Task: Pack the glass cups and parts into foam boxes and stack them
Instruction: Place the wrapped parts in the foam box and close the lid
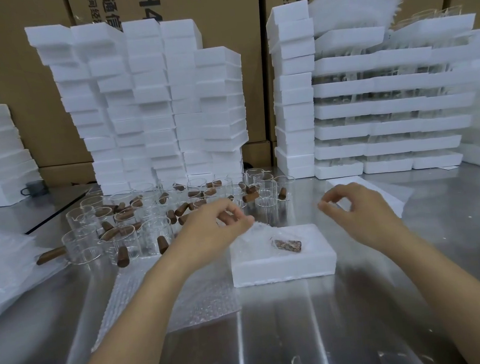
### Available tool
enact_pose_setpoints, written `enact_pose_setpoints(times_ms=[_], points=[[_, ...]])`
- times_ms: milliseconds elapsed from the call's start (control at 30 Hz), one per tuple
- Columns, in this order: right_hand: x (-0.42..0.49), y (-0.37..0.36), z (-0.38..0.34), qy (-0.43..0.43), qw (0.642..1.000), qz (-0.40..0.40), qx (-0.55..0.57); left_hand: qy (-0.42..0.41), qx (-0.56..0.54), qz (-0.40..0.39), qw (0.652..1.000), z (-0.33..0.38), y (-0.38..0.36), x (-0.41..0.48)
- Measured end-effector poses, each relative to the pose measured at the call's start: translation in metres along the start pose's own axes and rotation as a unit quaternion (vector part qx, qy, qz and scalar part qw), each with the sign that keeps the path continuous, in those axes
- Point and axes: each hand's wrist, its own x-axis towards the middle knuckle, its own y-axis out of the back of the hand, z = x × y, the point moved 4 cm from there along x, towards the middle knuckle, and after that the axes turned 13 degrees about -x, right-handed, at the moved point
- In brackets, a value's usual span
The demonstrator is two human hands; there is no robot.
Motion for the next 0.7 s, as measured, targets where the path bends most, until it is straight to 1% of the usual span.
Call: enact_pose_setpoints(times_ms=[33,100,167,200,267,367,467,533,600,667,700], points=[[0.002,0.003,0.009,-0.03,0.999,0.022,-0.031,0.007,0.019,-0.028,0.999,0.0,-0.004,-0.002],[0.006,0.003,0.029,-0.095,0.992,0.025,-0.074,0.009,0.09,-0.068,0.994,-0.001,-0.012,-0.008],[0.009,0.0,0.046,-0.145,0.985,-0.002,-0.094,0.007,0.154,-0.071,0.986,-0.003,-0.018,-0.01],[0.01,-0.003,0.052,-0.16,0.981,-0.02,-0.104,0.008,0.167,-0.071,0.983,-0.005,-0.02,-0.01],[0.011,-0.008,0.059,-0.17,0.976,-0.053,-0.127,0.013,0.157,-0.073,0.985,-0.008,-0.022,-0.011],[0.011,-0.012,0.062,-0.167,0.975,-0.06,-0.134,0.011,0.132,-0.064,0.989,-0.008,-0.021,-0.01],[0.012,-0.011,0.065,-0.156,0.979,-0.039,-0.125,0.003,0.121,-0.05,0.991,-0.01,-0.02,-0.008],[0.013,-0.006,0.063,-0.14,0.983,0.001,-0.119,-0.006,0.126,-0.045,0.991,-0.011,-0.02,-0.008],[0.012,0.002,0.053,-0.112,0.986,0.057,-0.107,-0.032,0.153,-0.029,0.987,-0.009,-0.02,-0.009],[0.01,0.012,0.034,-0.051,0.989,0.113,-0.078,-0.053,0.163,-0.003,0.985,-0.004,-0.019,-0.009],[0.008,0.017,0.021,-0.009,0.988,0.137,-0.063,-0.06,0.148,0.011,0.987,-0.001,-0.018,-0.009]])
